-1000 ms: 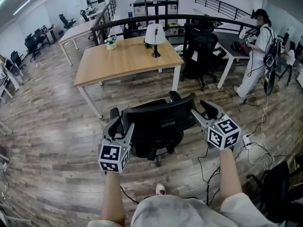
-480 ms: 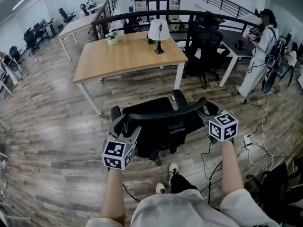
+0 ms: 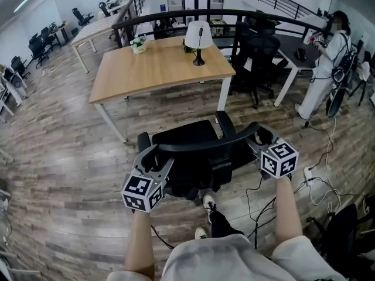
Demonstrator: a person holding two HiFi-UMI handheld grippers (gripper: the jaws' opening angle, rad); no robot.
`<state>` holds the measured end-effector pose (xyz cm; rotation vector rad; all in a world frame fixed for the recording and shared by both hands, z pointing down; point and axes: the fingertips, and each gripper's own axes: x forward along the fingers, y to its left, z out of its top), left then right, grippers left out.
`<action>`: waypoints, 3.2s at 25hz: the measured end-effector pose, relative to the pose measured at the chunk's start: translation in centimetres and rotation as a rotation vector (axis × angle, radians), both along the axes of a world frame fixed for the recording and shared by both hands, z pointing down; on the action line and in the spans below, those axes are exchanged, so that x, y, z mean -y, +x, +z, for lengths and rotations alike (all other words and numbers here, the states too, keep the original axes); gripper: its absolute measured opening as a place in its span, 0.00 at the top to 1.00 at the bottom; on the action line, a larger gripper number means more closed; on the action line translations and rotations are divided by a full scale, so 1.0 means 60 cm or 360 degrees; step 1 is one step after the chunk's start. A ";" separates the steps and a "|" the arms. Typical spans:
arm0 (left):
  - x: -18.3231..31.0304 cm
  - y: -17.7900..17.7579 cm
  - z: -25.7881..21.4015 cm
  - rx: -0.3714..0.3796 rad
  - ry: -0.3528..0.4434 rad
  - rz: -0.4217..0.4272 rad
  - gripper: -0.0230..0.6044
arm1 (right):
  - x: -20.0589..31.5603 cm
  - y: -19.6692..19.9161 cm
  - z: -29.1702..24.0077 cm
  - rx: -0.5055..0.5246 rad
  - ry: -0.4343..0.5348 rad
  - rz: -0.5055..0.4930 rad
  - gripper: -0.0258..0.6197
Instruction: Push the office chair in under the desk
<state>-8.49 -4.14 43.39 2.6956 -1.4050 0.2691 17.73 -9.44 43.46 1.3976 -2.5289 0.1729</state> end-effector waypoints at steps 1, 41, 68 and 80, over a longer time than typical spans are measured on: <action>0.006 -0.002 0.000 -0.0001 0.0003 -0.0008 0.60 | 0.005 -0.001 0.000 0.0002 0.0006 0.0006 0.54; 0.332 -0.100 0.007 -0.0028 0.0032 -0.0160 0.60 | 0.316 -0.096 0.010 0.0021 0.0006 -0.0124 0.57; 0.584 -0.231 0.005 -0.0042 0.0045 -0.0341 0.59 | 0.570 -0.222 0.006 0.0067 0.0027 -0.0270 0.57; 0.684 -0.303 0.002 -0.0044 0.0056 -0.0239 0.59 | 0.658 -0.294 0.002 0.0077 0.0034 -0.0204 0.57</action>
